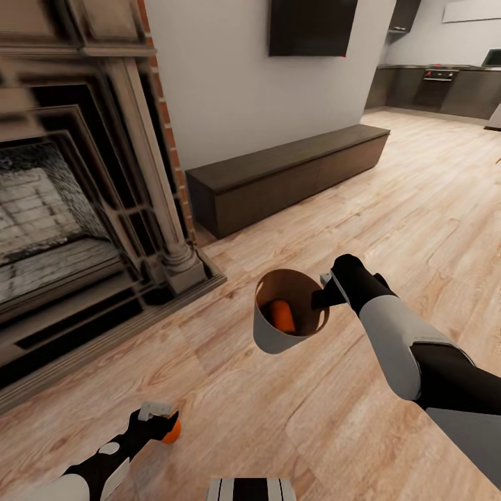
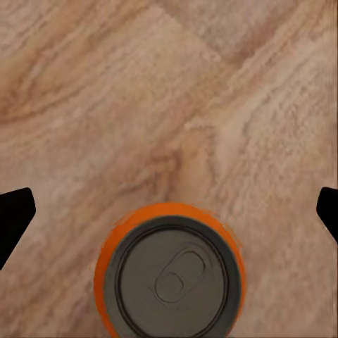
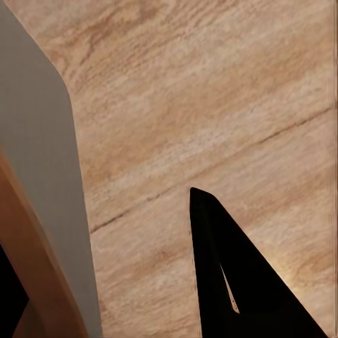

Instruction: Put the three can of soda from the living room inside the tash can in the kitchen.

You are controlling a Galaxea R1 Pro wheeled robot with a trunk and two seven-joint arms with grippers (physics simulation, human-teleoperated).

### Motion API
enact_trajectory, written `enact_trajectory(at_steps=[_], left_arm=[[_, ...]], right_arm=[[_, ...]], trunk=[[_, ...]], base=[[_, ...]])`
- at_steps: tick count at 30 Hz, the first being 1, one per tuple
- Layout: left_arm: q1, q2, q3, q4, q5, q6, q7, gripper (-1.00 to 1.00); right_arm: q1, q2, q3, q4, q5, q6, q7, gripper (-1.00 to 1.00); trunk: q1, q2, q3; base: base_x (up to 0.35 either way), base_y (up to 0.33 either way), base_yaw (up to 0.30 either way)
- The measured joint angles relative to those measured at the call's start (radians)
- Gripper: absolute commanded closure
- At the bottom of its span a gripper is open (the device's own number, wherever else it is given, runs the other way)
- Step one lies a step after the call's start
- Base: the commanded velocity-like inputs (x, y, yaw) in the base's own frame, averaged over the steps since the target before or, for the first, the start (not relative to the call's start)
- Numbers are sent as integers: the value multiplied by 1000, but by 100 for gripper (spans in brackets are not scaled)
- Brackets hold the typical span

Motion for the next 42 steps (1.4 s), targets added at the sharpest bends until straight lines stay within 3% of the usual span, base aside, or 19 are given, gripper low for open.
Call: enact_trajectory(at_steps=[4,9,13,22,31,42], left_arm=[[0,-3,-9,0,2,-1,-1,-100],[0,-4,-11,0,4,-1,-1,-100],[0,-3,-11,-1,6,-1,-1,-100],[0,-3,-12,-2,6,-1,-1,-100],[0,-4,-12,-2,7,-1,1,-100],[0,-5,-12,0,2,2,1,-100]], right_arm=[[0,-1,3,0,26,-3,0,100],[0,-1,1,0,0,0,0,100],[0,-1,4,0,16,-2,0,100],[0,-1,1,-4,-1,0,0,100],[1,-1,4,-6,7,-1,0,100],[2,-1,4,-6,13,-1,0,100]], trunk=[[0,0,0],[0,0,0],[0,0,0],[0,0,0],[0,0,0],[5,-2,-39]], base=[[-8,-82,0],[-2,-16,0],[0,-4,0],[0,91,0],[0,8,0],[0,0,0]])
